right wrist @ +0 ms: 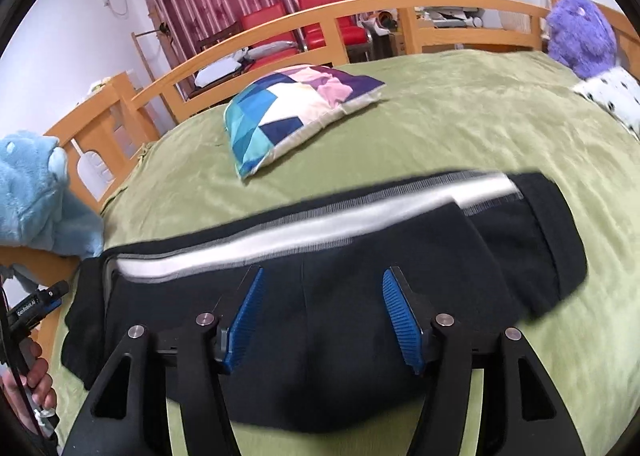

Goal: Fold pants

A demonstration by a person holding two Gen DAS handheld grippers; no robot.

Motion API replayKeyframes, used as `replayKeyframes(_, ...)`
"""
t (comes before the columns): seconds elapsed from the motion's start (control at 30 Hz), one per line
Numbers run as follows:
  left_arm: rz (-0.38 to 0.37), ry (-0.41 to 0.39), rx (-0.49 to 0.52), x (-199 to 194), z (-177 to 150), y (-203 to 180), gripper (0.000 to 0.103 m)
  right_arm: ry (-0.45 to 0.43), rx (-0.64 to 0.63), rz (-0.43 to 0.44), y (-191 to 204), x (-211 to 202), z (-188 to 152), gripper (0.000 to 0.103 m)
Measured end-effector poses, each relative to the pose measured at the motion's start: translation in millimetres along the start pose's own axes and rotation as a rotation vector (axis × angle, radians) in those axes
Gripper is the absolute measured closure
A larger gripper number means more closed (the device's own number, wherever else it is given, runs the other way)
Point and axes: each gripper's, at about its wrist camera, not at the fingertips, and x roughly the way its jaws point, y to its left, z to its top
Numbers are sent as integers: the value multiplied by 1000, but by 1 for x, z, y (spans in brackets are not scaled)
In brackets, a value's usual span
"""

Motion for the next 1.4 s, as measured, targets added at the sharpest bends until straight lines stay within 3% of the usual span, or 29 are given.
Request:
replayKeyframes(0.1, -29, 18, -46, -18, -28, 10, 31, 11, 1, -5, -6, -17, -29, 37)
replayKeyframes(0.27, -76, 67, -100, -25, -75, 24, 31, 35, 115, -12, -42, -23, -72, 36)
replayKeyframes(0.57, -161, 159, -174, 28, -119, 22, 31, 74, 197, -38, -85, 2, -89, 36)
replayKeyframes(0.73, -179, 196, -232, 70, -125, 21, 31, 69, 255, 3, -98, 32, -76, 32)
replayKeyframes(0.83, -189, 146, -256, 79, -119, 20, 31, 82, 318, 32, -107, 55, -73, 32)
replayKeyframes(0.97, -210, 138, -297, 101, -100, 19, 31, 38, 432, 89, -117, 76, -67, 31)
replayKeyframes(1.1, -221, 134, -361, 118, -83, 21, 31, 23, 457, 94, -116, 94, -50, 29)
replayKeyframes(1.2, -181, 125, -365, 127, -75, 12, 31, 19, 457, 72, -110, 104, -42, 29)
replayKeyframes(1.23, -166, 125, -362, 129, -74, 9, 33, 16, 450, 55, -107, 105, -41, 32)
replayKeyframes(1.27, -127, 129, -354, 130, -73, 6, 46, 13, 446, 56, -106, 105, -40, 38)
replayKeyframes(1.3, -89, 132, -339, 129, -73, 4, 59, 10, 442, 70, -106, 104, -40, 68)
replayKeyframes(1.33, -57, 138, -318, 130, -72, 3, 77, 6, 443, 50, -106, 100, -41, 88)
replayKeyframes(1.4, -101, 148, -313, 127, -74, 7, 86, -15, 471, 66, -112, 88, -44, 93)
